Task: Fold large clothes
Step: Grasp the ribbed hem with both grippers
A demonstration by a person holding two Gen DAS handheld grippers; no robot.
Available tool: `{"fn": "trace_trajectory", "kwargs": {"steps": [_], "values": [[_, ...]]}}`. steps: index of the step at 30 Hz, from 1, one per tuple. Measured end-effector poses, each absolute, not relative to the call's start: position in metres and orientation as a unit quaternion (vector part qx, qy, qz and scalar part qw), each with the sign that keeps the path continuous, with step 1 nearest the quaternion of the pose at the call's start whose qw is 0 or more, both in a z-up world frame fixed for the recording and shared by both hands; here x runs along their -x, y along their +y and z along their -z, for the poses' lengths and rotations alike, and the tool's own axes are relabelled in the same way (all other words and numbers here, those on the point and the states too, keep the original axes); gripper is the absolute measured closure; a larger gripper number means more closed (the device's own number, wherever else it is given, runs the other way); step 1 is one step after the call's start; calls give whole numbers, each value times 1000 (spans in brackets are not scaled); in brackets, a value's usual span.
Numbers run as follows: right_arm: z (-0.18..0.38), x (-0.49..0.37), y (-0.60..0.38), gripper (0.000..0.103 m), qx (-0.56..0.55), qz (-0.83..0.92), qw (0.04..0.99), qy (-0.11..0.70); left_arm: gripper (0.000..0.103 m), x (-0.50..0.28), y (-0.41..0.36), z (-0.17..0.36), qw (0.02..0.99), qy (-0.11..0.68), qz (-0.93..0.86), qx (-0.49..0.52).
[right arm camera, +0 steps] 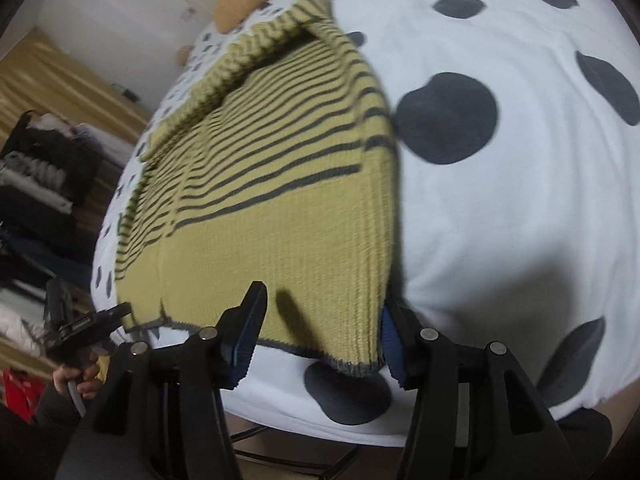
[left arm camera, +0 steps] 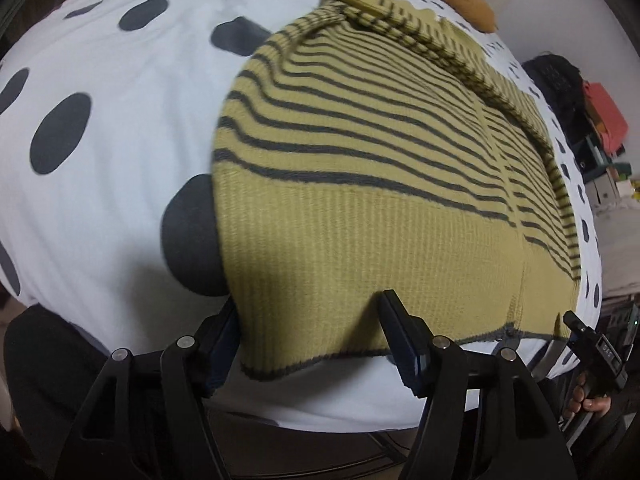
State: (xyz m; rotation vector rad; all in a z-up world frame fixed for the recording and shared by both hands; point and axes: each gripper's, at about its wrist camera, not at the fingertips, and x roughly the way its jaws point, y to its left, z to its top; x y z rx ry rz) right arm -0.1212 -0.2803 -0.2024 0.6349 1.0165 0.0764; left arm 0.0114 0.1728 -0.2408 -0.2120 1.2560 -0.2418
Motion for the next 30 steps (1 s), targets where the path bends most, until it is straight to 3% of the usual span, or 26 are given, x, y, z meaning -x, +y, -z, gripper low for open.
{"fn": "trace_trajectory", "kwargs": {"steps": [3, 4, 5, 6, 7, 8, 18, 30], "values": [[207, 121, -279, 48, -306, -47, 822, 478, 39, -15, 173, 241, 798, 581, 120, 110], [208, 121, -281, 48, -311, -48, 821, 477, 50, -16, 177, 240, 797, 579, 122, 117], [208, 118, -282, 51, -313, -47, 818, 481, 74, -17, 181, 240, 797, 580, 121, 120], [208, 116, -282, 65, -314, -43, 814, 487, 84, -25, 186, 238, 794, 580, 126, 127], [209, 115, -285, 74, -326, -47, 805, 493, 87, -29, 189, 237, 789, 581, 141, 146], [209, 114, -287, 84, -335, -51, 800, 495, 88, -32, 191, 236, 787, 579, 145, 154], [157, 91, -276, 86, -317, -105, 831, 444, 89, -64, 190, 172, 824, 519, 173, 149], [98, -77, -312, 86, -242, -83, 884, 391, 89, -264, 138, 119, 855, 481, 156, 110]]}}
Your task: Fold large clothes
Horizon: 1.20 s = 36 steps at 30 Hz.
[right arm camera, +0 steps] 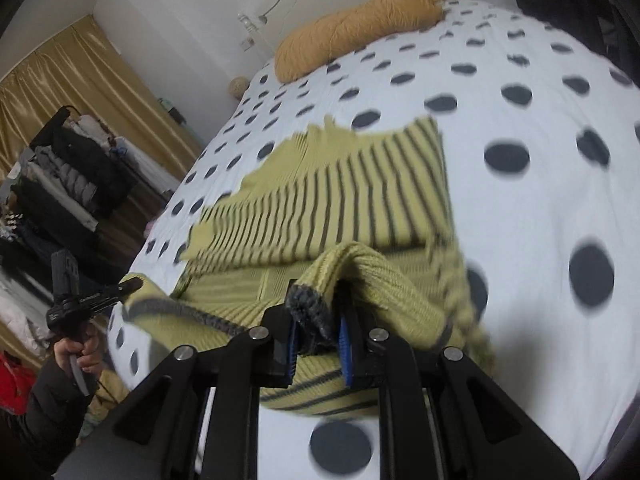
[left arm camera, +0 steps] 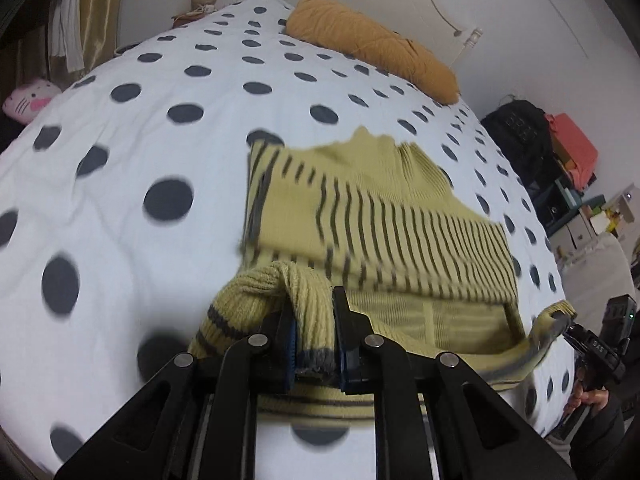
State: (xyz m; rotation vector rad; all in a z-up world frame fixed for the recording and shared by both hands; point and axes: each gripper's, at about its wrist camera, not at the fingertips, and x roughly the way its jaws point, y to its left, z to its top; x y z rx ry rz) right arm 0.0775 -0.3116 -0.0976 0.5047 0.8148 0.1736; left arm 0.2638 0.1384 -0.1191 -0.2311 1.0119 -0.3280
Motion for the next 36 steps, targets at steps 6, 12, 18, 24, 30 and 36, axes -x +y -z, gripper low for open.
{"fn": "trace_trajectory", "kwargs": {"steps": [6, 12, 18, 24, 30, 36], "values": [[92, -180, -355, 88, -218, -33, 898, 380, 89, -389, 112, 140, 849, 499, 126, 120], [110, -248, -401, 89, -216, 30, 894, 390, 98, -476, 86, 176, 837, 526, 99, 113], [114, -236, -399, 80, -233, 20, 882, 410, 71, -476, 115, 171, 856, 503, 70, 98], [123, -227, -361, 59, -115, -7, 877, 467, 37, -425, 138, 135, 876, 475, 76, 33], [152, -252, -335, 58, -45, 4, 851, 524, 32, -393, 95, 170, 850, 505, 113, -94], [137, -257, -326, 88, 3, 20, 856, 517, 32, -395, 89, 171, 854, 499, 131, -65]]}}
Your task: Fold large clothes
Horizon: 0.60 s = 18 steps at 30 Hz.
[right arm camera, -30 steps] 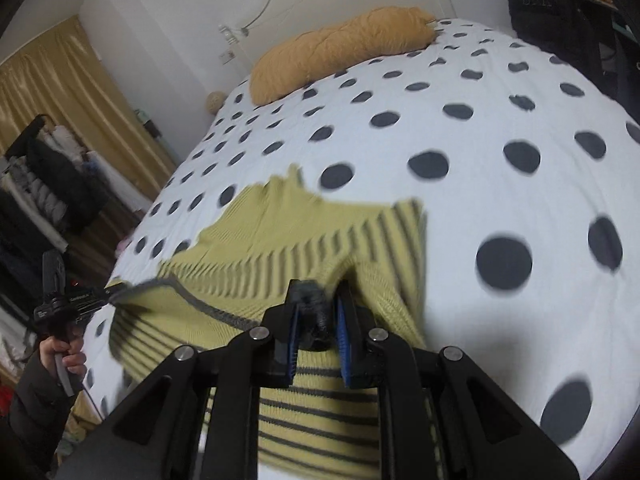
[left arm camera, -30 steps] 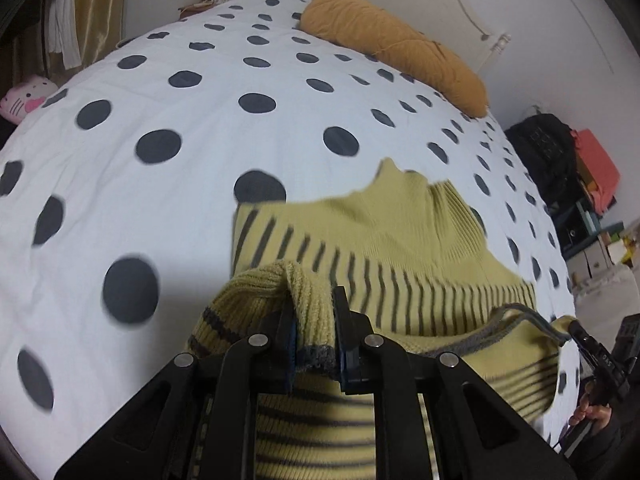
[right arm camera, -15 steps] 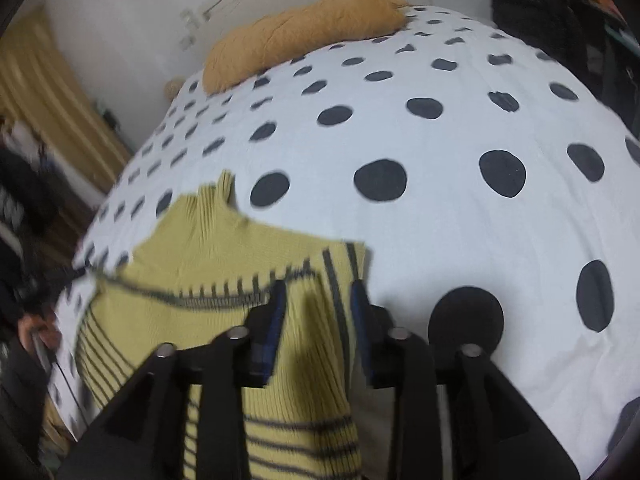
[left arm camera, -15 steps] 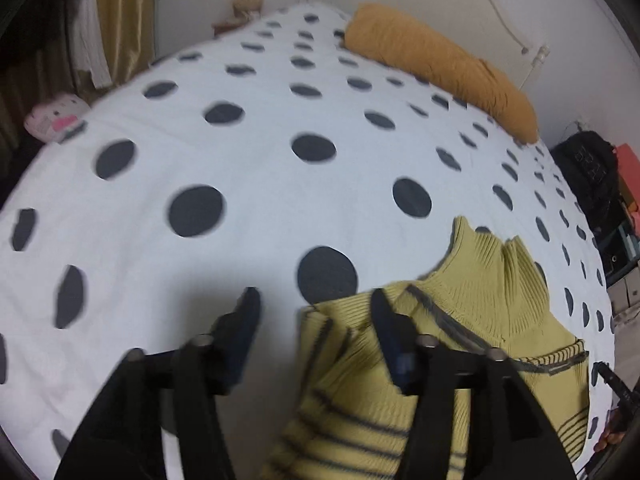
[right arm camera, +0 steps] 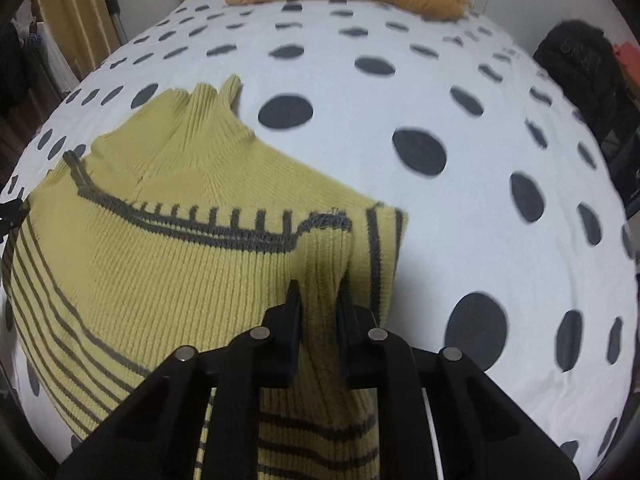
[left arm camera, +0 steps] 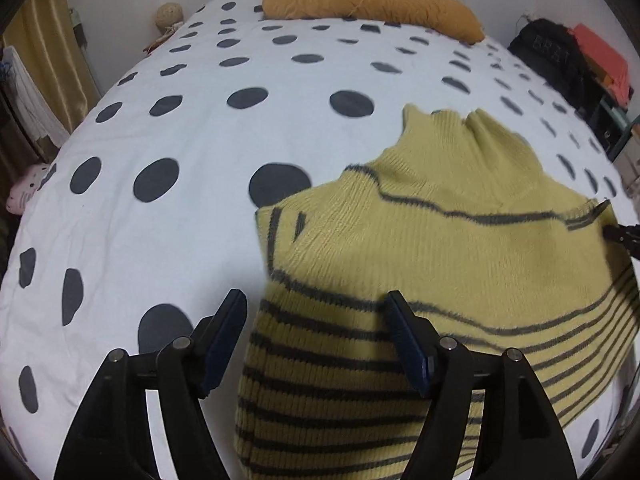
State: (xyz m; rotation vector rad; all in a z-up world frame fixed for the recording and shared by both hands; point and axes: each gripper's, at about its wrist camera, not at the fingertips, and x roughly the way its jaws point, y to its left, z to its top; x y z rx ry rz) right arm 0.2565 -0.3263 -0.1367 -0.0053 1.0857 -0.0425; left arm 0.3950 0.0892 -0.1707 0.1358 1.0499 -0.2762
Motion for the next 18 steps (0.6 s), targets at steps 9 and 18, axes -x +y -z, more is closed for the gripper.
{"fn": "trace_trajectory", "kwargs": {"steps": [9, 18], "values": [[118, -255, -320, 88, 30, 20, 869, 493, 26, -430, 62, 167, 854, 489, 150, -91], [126, -253, -326, 88, 6, 31, 872, 488, 96, -449, 61, 195, 830, 532, 120, -114]]}}
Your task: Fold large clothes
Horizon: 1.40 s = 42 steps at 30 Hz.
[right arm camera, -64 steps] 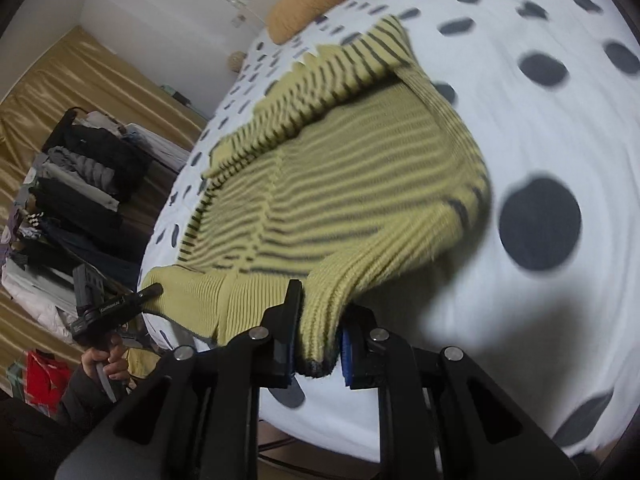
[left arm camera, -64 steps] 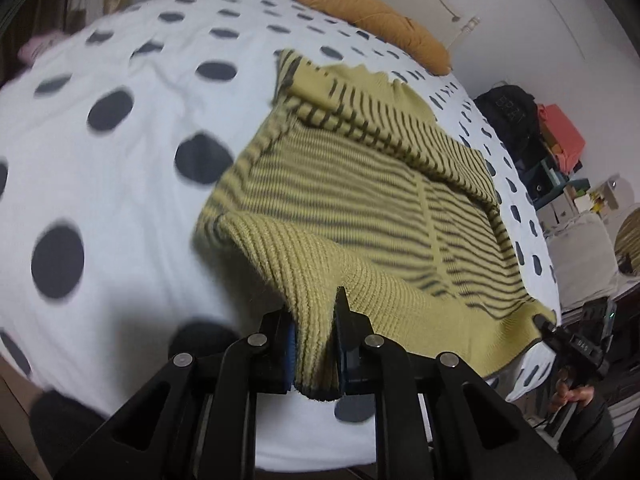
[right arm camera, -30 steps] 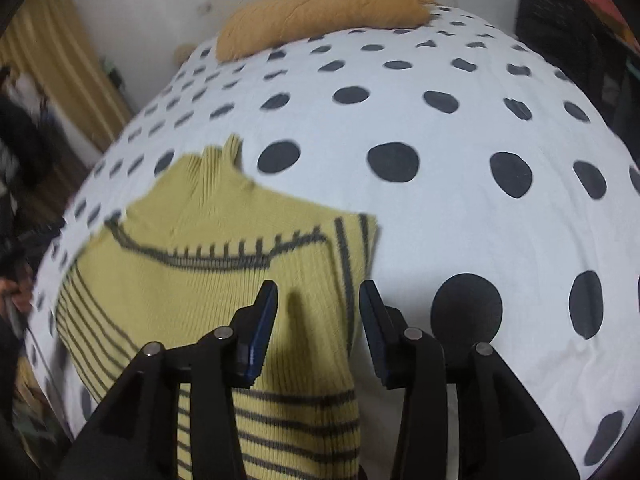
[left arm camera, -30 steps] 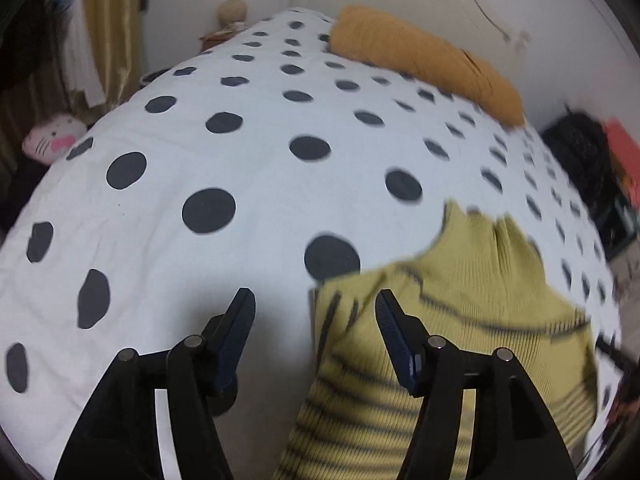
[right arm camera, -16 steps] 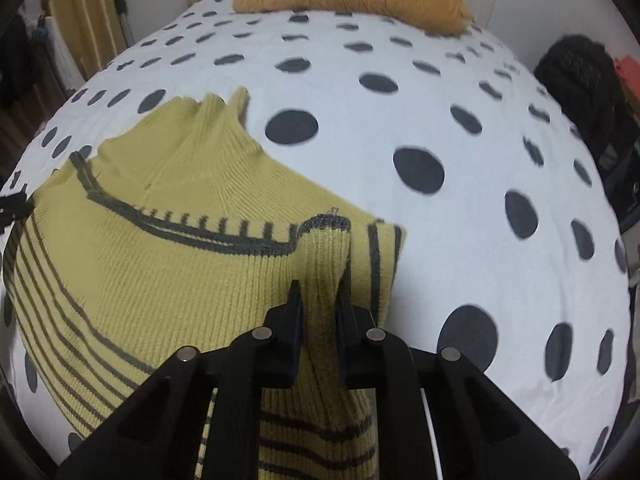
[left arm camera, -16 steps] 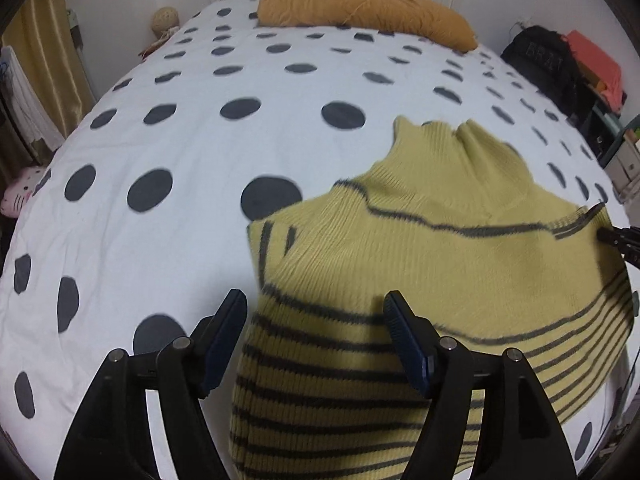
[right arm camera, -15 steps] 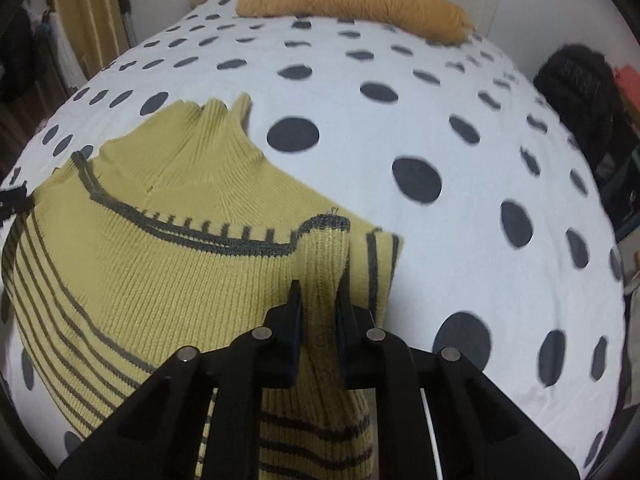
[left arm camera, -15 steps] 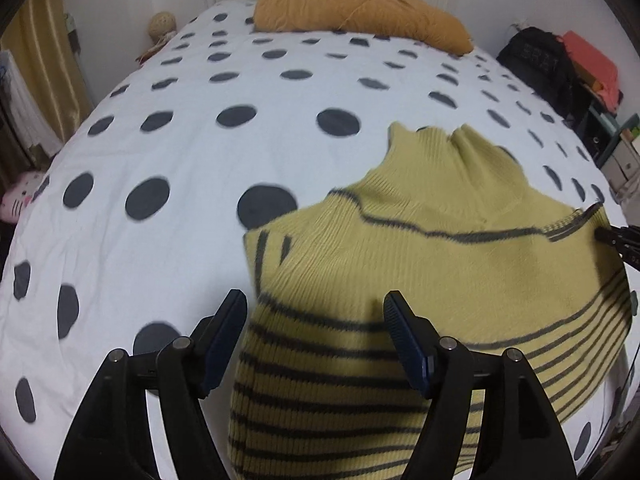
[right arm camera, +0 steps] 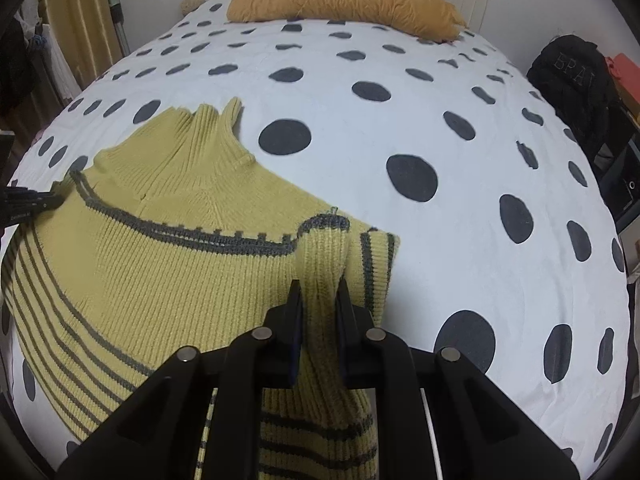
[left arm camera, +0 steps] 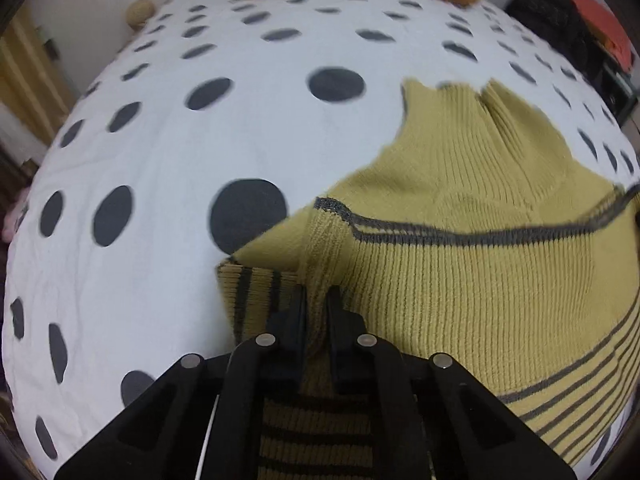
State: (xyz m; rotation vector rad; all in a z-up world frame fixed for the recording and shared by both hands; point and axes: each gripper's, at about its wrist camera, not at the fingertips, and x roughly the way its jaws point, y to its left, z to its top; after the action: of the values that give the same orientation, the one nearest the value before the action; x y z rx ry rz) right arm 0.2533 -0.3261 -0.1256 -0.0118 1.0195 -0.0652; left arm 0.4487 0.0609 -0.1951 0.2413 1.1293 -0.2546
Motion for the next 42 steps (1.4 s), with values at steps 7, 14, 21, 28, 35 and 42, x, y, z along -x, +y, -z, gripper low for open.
{"fn": "trace_trajectory", "kwargs": {"steps": [7, 14, 21, 28, 35, 42], "values": [[83, -259, -337, 88, -14, 50, 900, 432, 96, -446, 100, 142, 878, 471, 80, -24], [165, -288, -357, 79, -32, 88, 850, 518, 86, -461, 93, 207, 848, 522, 53, -70], [85, -230, -367, 63, -58, 111, 895, 428, 85, -413, 148, 119, 894, 448, 27, -13], [117, -167, -304, 63, -274, -59, 848, 450, 82, -307, 90, 174, 836, 531, 141, 10], [183, -178, -340, 103, -259, 41, 829, 493, 101, -325, 137, 224, 800, 577, 101, 125], [121, -109, -364, 59, -305, 89, 845, 429, 40, -265, 185, 160, 842, 515, 11, 163]]}}
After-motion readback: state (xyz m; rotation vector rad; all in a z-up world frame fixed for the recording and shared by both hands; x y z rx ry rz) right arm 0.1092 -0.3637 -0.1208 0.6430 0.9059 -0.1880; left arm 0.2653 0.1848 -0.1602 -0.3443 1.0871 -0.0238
